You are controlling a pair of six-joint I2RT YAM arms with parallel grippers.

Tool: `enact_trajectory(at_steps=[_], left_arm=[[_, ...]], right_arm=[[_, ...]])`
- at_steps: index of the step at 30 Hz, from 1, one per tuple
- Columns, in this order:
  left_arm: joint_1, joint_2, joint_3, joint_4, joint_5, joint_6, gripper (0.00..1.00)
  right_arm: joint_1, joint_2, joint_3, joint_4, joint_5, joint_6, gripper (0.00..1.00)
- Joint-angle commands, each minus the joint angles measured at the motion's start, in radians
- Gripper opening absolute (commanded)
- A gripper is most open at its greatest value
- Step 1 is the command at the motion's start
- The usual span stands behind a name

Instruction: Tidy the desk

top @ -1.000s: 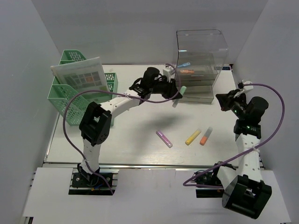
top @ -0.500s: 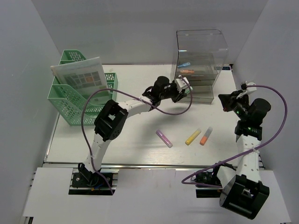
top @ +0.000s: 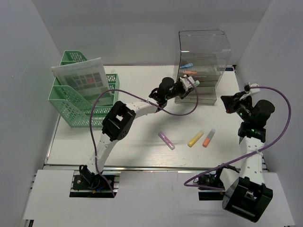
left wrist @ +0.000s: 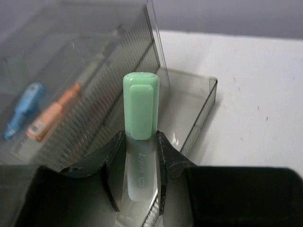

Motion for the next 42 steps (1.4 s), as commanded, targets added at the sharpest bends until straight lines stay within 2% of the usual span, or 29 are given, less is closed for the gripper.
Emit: enact_trajectory(at_steps=[1, 3, 6, 12, 17, 18, 19, 21, 22, 23, 26, 28, 29, 31, 32, 33, 34, 35, 36, 37, 38, 39, 40, 41, 42], left_arm=[[0.002, -0.040, 0.007, 0.077, 0.060, -0.040, 0.12], [-0.007, -0.043, -0.001, 0.105, 0.030, -0.026, 0.13], [-0.007, 0.014, 0.083, 0.030, -0.016, 0.032, 0.13], [-0.007, 0.075, 0.120, 0.015, -0.074, 0.060, 0.14], [-0.007, 0.129, 0.171, -0.028, -0.126, 0.063, 0.23], [-0.007, 0.135, 0.178, -0.033, -0.131, 0.063, 0.28], [-0.007, 0.133, 0.177, -0.033, -0.151, 0.051, 0.45], [-0.007, 0.115, 0.174, -0.048, -0.151, 0.037, 0.65], [-0.007, 0.104, 0.168, -0.047, -0.145, 0.029, 0.70], [-0.016, 0.088, 0.155, -0.039, -0.136, 0.027, 0.73], [-0.016, 0.019, 0.108, -0.008, -0.131, -0.005, 0.74], [-0.026, -0.040, 0.083, 0.008, -0.136, -0.037, 0.73], [-0.026, -0.061, 0.073, 0.015, -0.139, -0.048, 0.72], [-0.026, -0.129, 0.056, 0.002, -0.149, -0.092, 0.70], [-0.026, -0.156, 0.054, -0.024, -0.162, -0.112, 0.68], [-0.026, -0.185, 0.051, -0.092, -0.189, -0.177, 0.63], [-0.026, -0.249, 0.039, -0.141, -0.196, -0.221, 0.60], [-0.007, -0.283, 0.028, -0.198, -0.197, -0.271, 0.54], [-0.007, -0.319, 0.013, -0.258, -0.185, -0.389, 0.42], [0.006, -0.401, -0.033, -0.394, -0.191, -0.434, 0.36], [0.020, -0.444, -0.074, -0.453, -0.202, -0.475, 0.25], [0.020, -0.500, -0.132, -0.506, -0.200, -0.532, 0.12], [0.031, -0.558, -0.207, -0.505, -0.132, -0.558, 0.02], [0.031, -0.683, -0.360, -0.490, -0.093, -0.586, 0.02], [0.031, -0.742, -0.428, -0.501, -0.069, -0.635, 0.06]], right_arm=[[-0.007, -0.007, -0.013, 0.052, -0.016, -0.009, 0.00], [-0.009, -0.006, -0.013, 0.057, -0.017, -0.006, 0.00], [-0.009, -0.004, -0.015, 0.058, -0.019, -0.003, 0.00], [-0.012, -0.004, -0.015, 0.058, -0.017, -0.006, 0.00], [-0.013, -0.003, -0.016, 0.057, -0.017, -0.006, 0.00], [-0.013, -0.003, -0.016, 0.058, -0.017, -0.006, 0.00], [-0.013, -0.003, -0.018, 0.057, -0.017, -0.009, 0.00], [-0.015, -0.003, -0.019, 0.057, -0.028, -0.014, 0.00], [-0.013, -0.001, -0.019, 0.057, -0.034, -0.016, 0.05], [-0.015, -0.001, -0.019, 0.055, -0.053, -0.020, 0.23], [-0.015, 0.002, -0.024, 0.051, -0.121, -0.049, 0.47], [-0.015, 0.003, -0.029, 0.049, -0.199, -0.065, 0.55], [-0.015, 0.003, -0.032, 0.039, -0.230, -0.133, 0.56], [-0.015, 0.010, -0.032, 0.013, -0.369, -0.208, 0.57], [-0.015, 0.028, -0.021, -0.010, -0.419, -0.308, 0.56], [-0.012, 0.043, -0.009, -0.103, -0.476, -0.381, 0.55], [-0.010, 0.060, 0.013, -0.188, -0.573, -0.479, 0.53], [-0.007, 0.106, 0.037, -0.299, -0.599, -0.591, 0.49], [-0.006, 0.132, 0.095, -0.513, -0.626, -0.823, 0.45], [0.001, 0.161, 0.125, -0.622, -0.648, -0.942, 0.31], [0.007, 0.222, 0.155, -0.718, -0.643, -1.044, 0.22], [0.011, 0.253, 0.218, -0.900, -0.621, -1.229, 0.15], [0.036, 0.287, 0.249, -0.993, -0.579, -1.331, 0.06], [0.045, 0.346, 0.275, -1.070, -0.556, -1.420, 0.06], [0.051, 0.373, 0.315, -1.131, -0.529, -1.538, 0.08]])
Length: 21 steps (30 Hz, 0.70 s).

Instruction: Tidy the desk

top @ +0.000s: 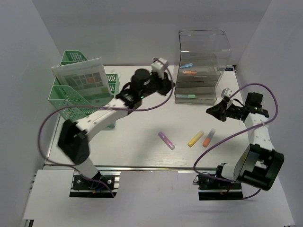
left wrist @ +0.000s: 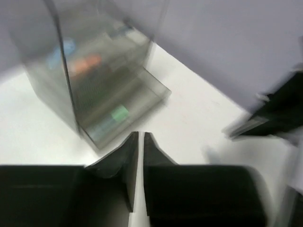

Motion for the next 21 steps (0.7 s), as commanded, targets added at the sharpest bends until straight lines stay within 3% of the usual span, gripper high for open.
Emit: enact_trajectory(at_steps=[1, 4, 7, 10, 12, 17, 21], left_arm=[[0.017, -0.233, -0.233, -0.183, 0.106, -0.220, 0.26], [0.037, -0.435, -0.368, -0.350, 0.115, -0.225, 0.54], [0.046, -0.636, -0.476, -0.474, 0.063, -0.166, 0.71], [0.046, -0.811, -0.568, -0.563, 0.011, -0.134, 0.79], [0.046, -0.917, -0.638, -0.598, -0.021, -0.117, 0.85], [0.046, -1.030, -0.726, -0.625, -0.087, -0.079, 0.89], [0.046, -1.065, -0.774, -0.591, -0.063, -0.080, 0.91]], right_arm=[[0.048, 0.084, 0.119, -0.473, 0.055, -0.532, 0.19], [0.113, 0.118, 0.135, -0.452, 0.222, -0.534, 0.43], [0.186, 0.066, 0.056, -0.379, 0.381, -0.593, 0.55], [0.275, 0.040, -0.026, -0.358, 0.493, -0.713, 0.60], [0.333, 0.040, -0.048, -0.316, 0.571, -0.708, 0.63], [0.468, 0.116, -0.026, -0.268, 0.676, -0.642, 0.65], [0.571, 0.191, -0.020, -0.248, 0.823, -0.632, 0.65]])
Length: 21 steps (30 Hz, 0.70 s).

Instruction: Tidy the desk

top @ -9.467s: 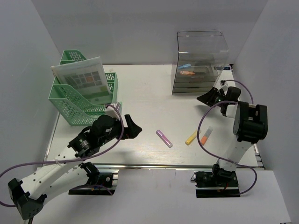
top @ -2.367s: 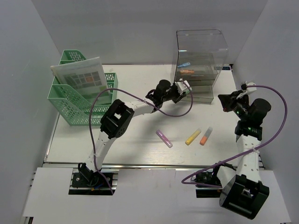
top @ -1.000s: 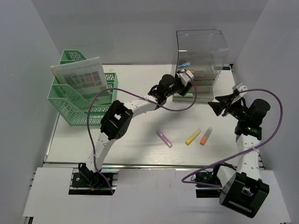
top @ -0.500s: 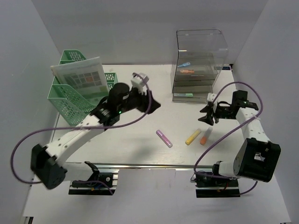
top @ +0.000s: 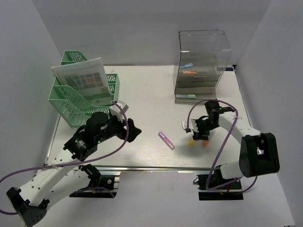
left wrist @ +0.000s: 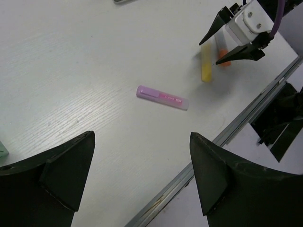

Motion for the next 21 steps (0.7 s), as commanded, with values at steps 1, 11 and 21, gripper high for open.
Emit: enact_trajectory(at_steps=[1, 11, 21], left_arm=[[0.007, -0.010, -0.029, -0.003, -0.003, 0.021, 0.91], [0.007, -0.038, -0.063, 0.003, 0.014, 0.007, 0.91], [0.007, -0.062, -0.060, -0.023, 0.080, -0.088, 0.91]], right_arm=[[0.060, 0.054, 0.027, 0.026, 0.164, -0.007, 0.65], [0.125, 0.081, 0.029, 0.024, 0.242, -0.035, 0.66], [0.180, 0.183, 0.030, 0.057, 0.307, -0.021, 0.49]])
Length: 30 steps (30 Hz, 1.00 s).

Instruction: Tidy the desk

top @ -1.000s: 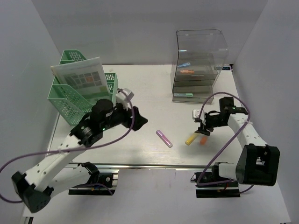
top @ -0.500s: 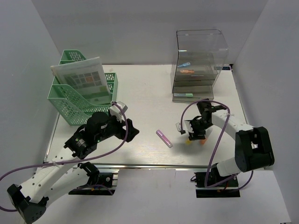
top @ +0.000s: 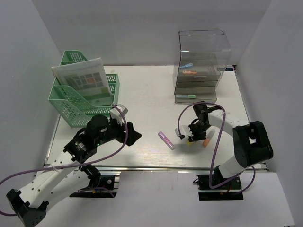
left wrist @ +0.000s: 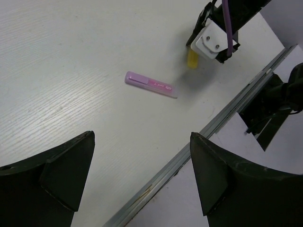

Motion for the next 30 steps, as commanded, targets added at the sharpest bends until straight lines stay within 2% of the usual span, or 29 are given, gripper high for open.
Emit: enact_trajectory(at_steps=[1, 2, 5, 7, 8, 11, 12, 15, 19, 22, 26, 30], left_arm=[[0.007, -0.033, 0.003, -0.012, 0.043, -0.078, 0.91], [0.007, -0.036, 0.001, -0.011, 0.047, -0.093, 0.92], [0.007, -0.057, -0.019, 0.003, 0.063, -0.167, 0.92], [0.007, -0.061, -0.043, 0.018, 0.075, -0.234, 0.92], [0.007, -0.061, -0.052, 0.029, 0.096, -0.256, 0.92], [0.007, -0.041, -0.098, 0.058, 0.115, -0.340, 0.92], [0.007, -0.036, -0.112, 0.073, 0.112, -0.378, 0.92], [0.007, -0.024, -0.163, 0.110, 0.100, -0.450, 0.92], [0.007, -0.002, -0.226, 0.156, 0.084, -0.546, 0.93], [0.007, 0.022, -0.232, 0.169, 0.063, -0.584, 0.93], [0.007, 0.087, -0.226, 0.172, 0.043, -0.647, 0.93], [-0.002, 0.127, -0.218, 0.181, 0.035, -0.670, 0.93]], right_arm=[[0.019, 0.024, 0.011, 0.020, 0.036, -0.008, 0.46], [0.018, 0.024, 0.011, 0.016, 0.039, 0.006, 0.33], [0.016, 0.015, 0.028, 0.017, -0.006, 0.063, 0.08], [0.010, 0.008, 0.061, 0.029, -0.045, 0.135, 0.02], [0.006, -0.003, 0.104, 0.039, -0.071, 0.231, 0.00], [0.002, -0.035, 0.191, 0.155, -0.039, 0.397, 0.00], [0.004, -0.041, 0.208, 0.248, -0.013, 0.507, 0.00], [0.001, -0.049, 0.281, 0.373, 0.111, 0.598, 0.00], [0.001, -0.020, 0.299, 0.526, 0.318, 0.551, 0.00], [-0.002, 0.023, 0.319, 0.607, 0.402, 0.494, 0.00], [-0.013, 0.109, 0.325, 0.772, 0.461, 0.425, 0.00], [-0.014, 0.195, 0.388, 0.823, 0.487, 0.427, 0.00]])
